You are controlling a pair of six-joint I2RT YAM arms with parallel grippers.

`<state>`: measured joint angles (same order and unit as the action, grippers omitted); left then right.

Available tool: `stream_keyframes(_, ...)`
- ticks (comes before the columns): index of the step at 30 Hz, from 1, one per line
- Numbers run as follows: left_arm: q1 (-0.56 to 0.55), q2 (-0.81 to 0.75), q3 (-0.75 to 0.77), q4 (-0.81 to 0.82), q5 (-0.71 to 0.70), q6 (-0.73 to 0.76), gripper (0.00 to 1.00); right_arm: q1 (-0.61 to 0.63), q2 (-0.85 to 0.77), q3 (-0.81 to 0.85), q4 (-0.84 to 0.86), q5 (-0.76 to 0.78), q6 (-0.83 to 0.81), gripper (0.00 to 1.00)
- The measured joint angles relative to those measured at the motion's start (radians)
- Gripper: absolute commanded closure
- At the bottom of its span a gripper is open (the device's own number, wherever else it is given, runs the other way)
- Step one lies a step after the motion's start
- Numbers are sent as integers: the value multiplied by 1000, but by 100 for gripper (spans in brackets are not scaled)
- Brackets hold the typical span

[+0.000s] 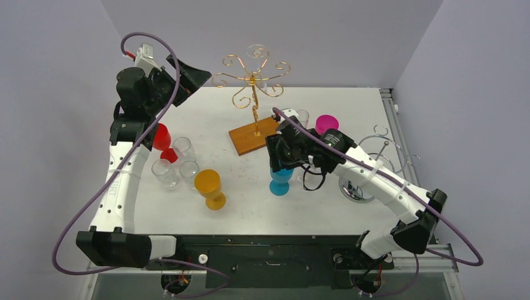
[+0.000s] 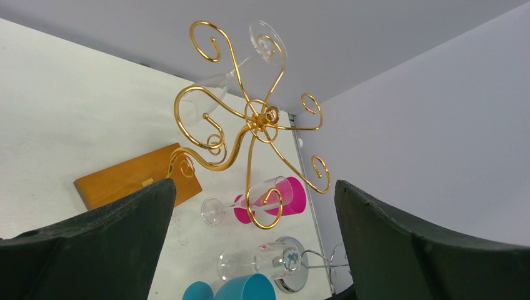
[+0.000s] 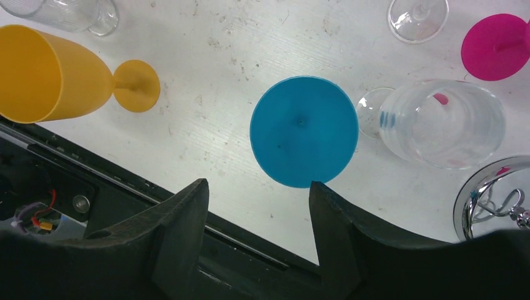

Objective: Take the wine glass off the wine glass rack
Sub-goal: Place the wine glass at the center of the board, then adjust the wine rack at the center of the board.

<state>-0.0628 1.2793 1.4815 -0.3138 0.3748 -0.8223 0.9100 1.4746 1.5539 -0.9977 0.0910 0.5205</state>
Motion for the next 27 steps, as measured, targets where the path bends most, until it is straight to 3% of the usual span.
stream_keyframes(8,-24,104,152,-54,-23,64,1,-56,-108,0,2,-22,1,39)
stream_keyframes(15,-88,201,253,-96,-115,112,14,-245,-174,74,58,-111,14,38)
stream_keyframes(27,-100,494,516,-67,-130,202,36,-460,-105,164,364,-299,102,37)
